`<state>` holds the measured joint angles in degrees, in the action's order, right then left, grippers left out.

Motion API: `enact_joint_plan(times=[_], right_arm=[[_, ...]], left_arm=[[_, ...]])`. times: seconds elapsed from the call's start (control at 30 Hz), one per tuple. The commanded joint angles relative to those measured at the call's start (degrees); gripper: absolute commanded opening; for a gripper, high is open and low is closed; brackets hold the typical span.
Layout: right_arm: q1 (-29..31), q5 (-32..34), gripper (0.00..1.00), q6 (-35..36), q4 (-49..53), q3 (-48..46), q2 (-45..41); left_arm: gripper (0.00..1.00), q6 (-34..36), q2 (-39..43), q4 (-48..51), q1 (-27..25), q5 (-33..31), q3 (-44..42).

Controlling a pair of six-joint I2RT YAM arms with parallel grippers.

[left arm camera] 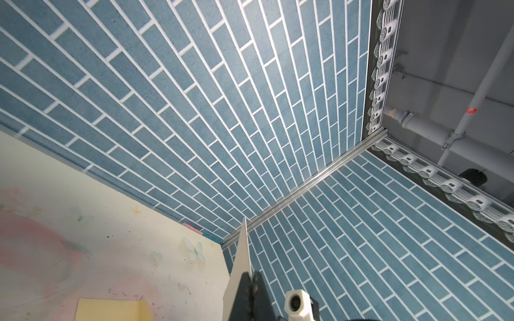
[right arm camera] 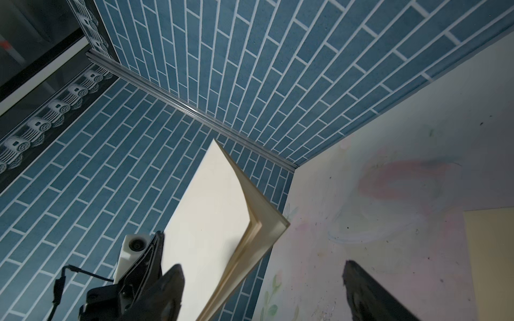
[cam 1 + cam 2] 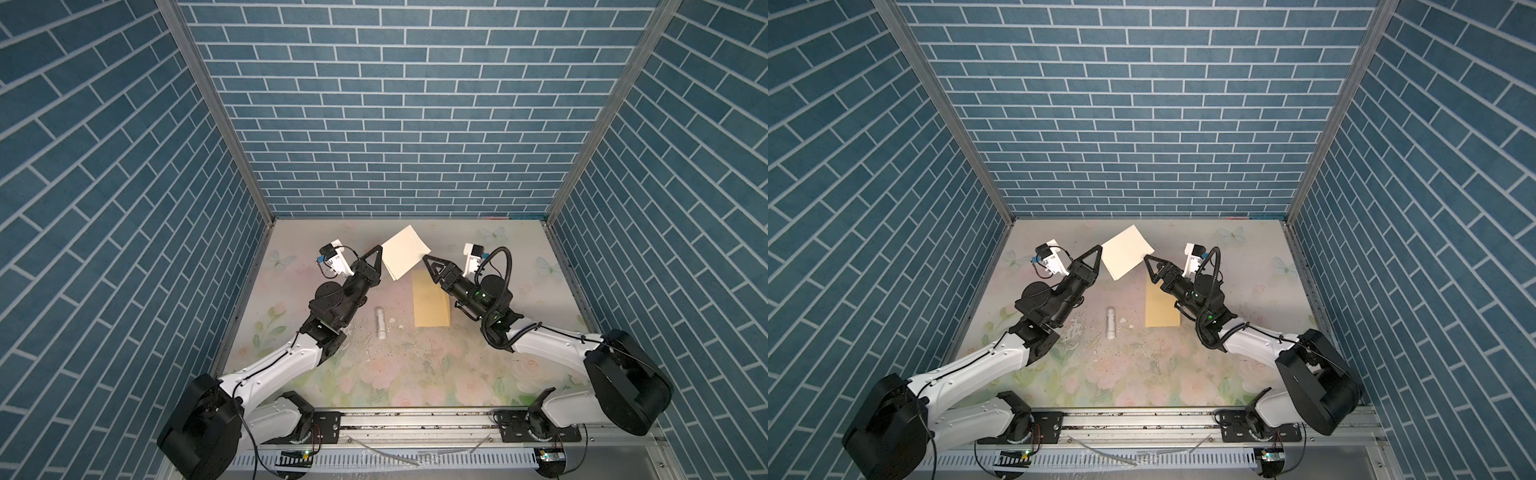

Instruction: Place the letter into the envelope and seal it

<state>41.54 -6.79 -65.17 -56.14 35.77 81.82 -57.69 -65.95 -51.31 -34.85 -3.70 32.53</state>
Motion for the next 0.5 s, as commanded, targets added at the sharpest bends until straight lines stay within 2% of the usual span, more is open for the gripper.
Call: enact_joint_plan(times=[0.0,0.23,0.33,0.47], right_arm=[[1.3,1.4,0.89,-3.7,-7.2,3.7,2.3],[3.0,1.1,0.86,-4.9,-11.8,6.9,6.1],[3.4,1.2,0.78,-5.2,-14.1,8.0,7.6],[3.8,1.4,0.61,-5.8,-16.5,9.0,9.1]], left_arm=[[0.0,-2.6,-1.1,-5.5,-0.1,0.3,0.8],[0.0,-3.6,-2.9,-8.4,-0.1,0.5,0.2],[0.0,-3.5,-3.5,-8.8,-0.1,0.4,-0.2],[0.0,-2.7,-4.2,-9.5,-0.1,0.2,-0.9]])
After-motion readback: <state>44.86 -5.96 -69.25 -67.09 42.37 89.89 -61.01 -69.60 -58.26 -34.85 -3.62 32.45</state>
